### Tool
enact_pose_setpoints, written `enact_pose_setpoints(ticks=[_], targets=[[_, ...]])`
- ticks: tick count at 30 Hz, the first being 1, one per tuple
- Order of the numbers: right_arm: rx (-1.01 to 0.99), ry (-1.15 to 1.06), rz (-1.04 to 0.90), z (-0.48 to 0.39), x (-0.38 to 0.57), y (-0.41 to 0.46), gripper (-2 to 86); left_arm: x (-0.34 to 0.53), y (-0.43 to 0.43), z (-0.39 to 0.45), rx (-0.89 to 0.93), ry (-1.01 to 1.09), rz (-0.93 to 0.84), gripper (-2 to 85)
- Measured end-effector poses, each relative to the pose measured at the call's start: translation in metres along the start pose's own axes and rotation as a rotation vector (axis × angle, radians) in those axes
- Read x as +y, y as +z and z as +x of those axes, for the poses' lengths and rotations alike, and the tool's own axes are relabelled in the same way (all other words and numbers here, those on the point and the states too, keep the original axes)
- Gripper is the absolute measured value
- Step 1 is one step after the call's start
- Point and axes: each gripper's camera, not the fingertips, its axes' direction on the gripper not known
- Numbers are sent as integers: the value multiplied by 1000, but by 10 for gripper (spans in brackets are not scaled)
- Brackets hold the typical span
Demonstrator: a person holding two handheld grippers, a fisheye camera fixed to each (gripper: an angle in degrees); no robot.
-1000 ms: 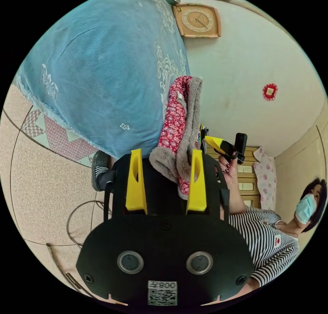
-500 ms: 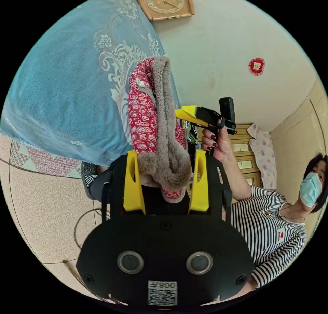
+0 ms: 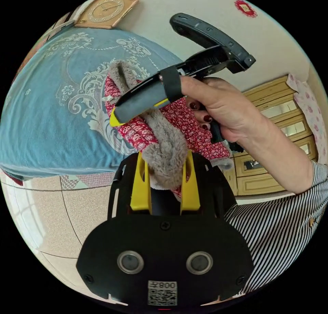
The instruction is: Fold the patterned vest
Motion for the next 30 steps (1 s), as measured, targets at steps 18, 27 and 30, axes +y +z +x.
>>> enact_pose_setpoints(ticks=[18, 27, 30], targets=[[-85, -86, 115, 54, 103, -49, 106, 11, 56, 203, -258, 241, -10, 122], [-401, -48, 349, 170, 227, -103, 102, -6, 77, 329, -237, 504, 17, 111], [-498, -6, 417, 213, 269, -110, 102, -17, 93, 371, -234, 586, 4, 106]])
